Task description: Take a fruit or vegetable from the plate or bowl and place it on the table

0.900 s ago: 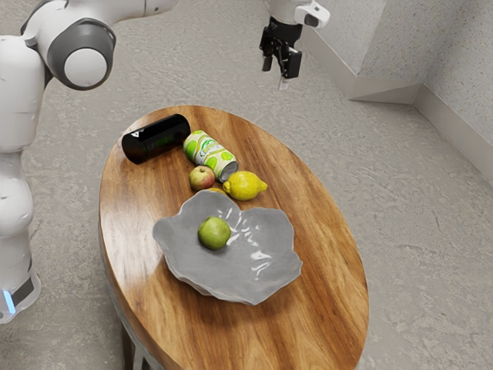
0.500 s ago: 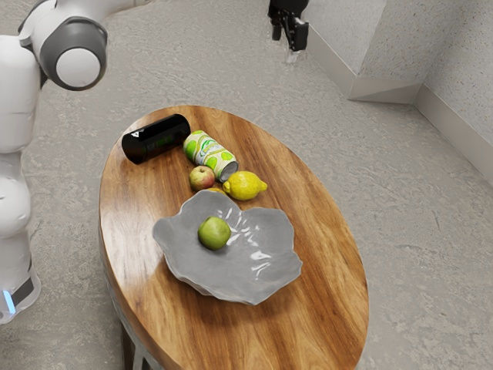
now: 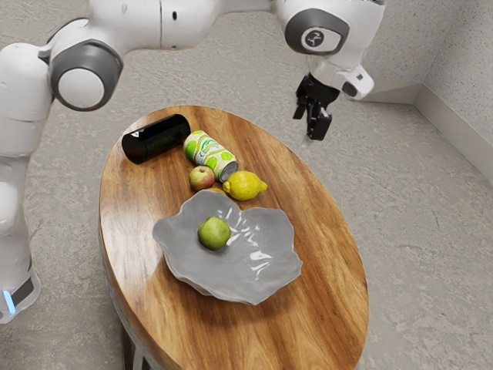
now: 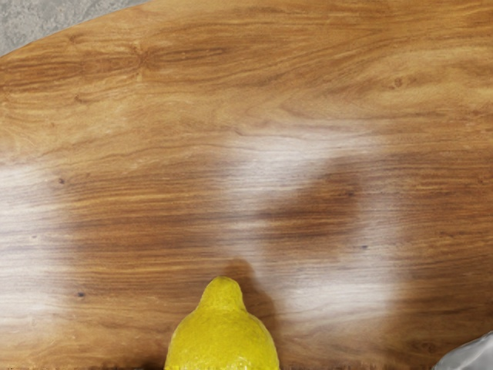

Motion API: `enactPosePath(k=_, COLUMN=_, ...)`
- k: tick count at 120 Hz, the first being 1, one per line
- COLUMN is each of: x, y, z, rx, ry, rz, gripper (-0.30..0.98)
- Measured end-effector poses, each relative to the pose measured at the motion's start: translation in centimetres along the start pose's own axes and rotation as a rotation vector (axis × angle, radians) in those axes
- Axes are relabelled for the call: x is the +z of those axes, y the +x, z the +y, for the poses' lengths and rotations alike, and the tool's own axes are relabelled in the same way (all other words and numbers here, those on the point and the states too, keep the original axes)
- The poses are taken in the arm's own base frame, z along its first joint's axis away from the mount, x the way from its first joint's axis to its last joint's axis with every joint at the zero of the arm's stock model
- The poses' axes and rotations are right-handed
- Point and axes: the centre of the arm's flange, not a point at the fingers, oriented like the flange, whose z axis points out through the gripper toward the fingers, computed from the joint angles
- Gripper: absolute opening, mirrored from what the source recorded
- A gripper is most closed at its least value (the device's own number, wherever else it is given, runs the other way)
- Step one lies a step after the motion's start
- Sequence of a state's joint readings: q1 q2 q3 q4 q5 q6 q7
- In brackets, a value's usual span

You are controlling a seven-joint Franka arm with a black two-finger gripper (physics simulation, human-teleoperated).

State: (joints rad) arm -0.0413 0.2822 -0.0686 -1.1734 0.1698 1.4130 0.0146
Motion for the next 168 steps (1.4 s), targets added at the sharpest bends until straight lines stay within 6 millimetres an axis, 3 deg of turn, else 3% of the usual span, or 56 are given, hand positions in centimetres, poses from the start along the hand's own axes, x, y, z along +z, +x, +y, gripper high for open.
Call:
enactPosePath(k=14, x=0.4, y=-0.2, z=6.5, rx=0.145, ry=-0.048, rz=-0.034, gripper=0.69)
enactPosePath(k=24, x=0.9, y=-1.0, z=13.0, rx=0.295, ry=-0.024, rz=-0.060, gripper=0.68)
enactPosePath(k=36, x=3.4, y=-1.6, z=15.6, rx=0.390, ry=-0.034, rz=-0.129, gripper=0.68)
enactPosePath(k=46, x=4.5, y=-2.2, z=15.3, rx=0.453, ry=-0.047, rz=-0.165, gripper=0.69)
enactPosePath(k=51, x=5.5, y=-4.2, z=15.0, rx=0.485, ry=-0.052, rz=-0.204, gripper=0.69)
enactPosePath(k=64, x=9.0, y=-12.0, z=14.1, rx=0.556, ry=-0.079, rz=-0.256, gripper=0.69)
enactPosePath(k=80, x=10.2, y=-14.7, z=15.1, rx=0.635, ry=-0.109, rz=-0.180, gripper=0.69)
enactPosePath(k=110, x=12.9, y=-14.6, z=15.1, rx=0.689, ry=-0.175, rz=-0.117, gripper=0.69)
enactPosePath(k=151, x=13.4, y=-15.2, z=14.2, rx=0.743, ry=-0.189, rz=-0.088, gripper=0.69)
enactPosePath(k=168, x=14.7, y=-15.1, z=12.7, rx=0.735, ry=-0.201, rz=-0.108, gripper=0.69)
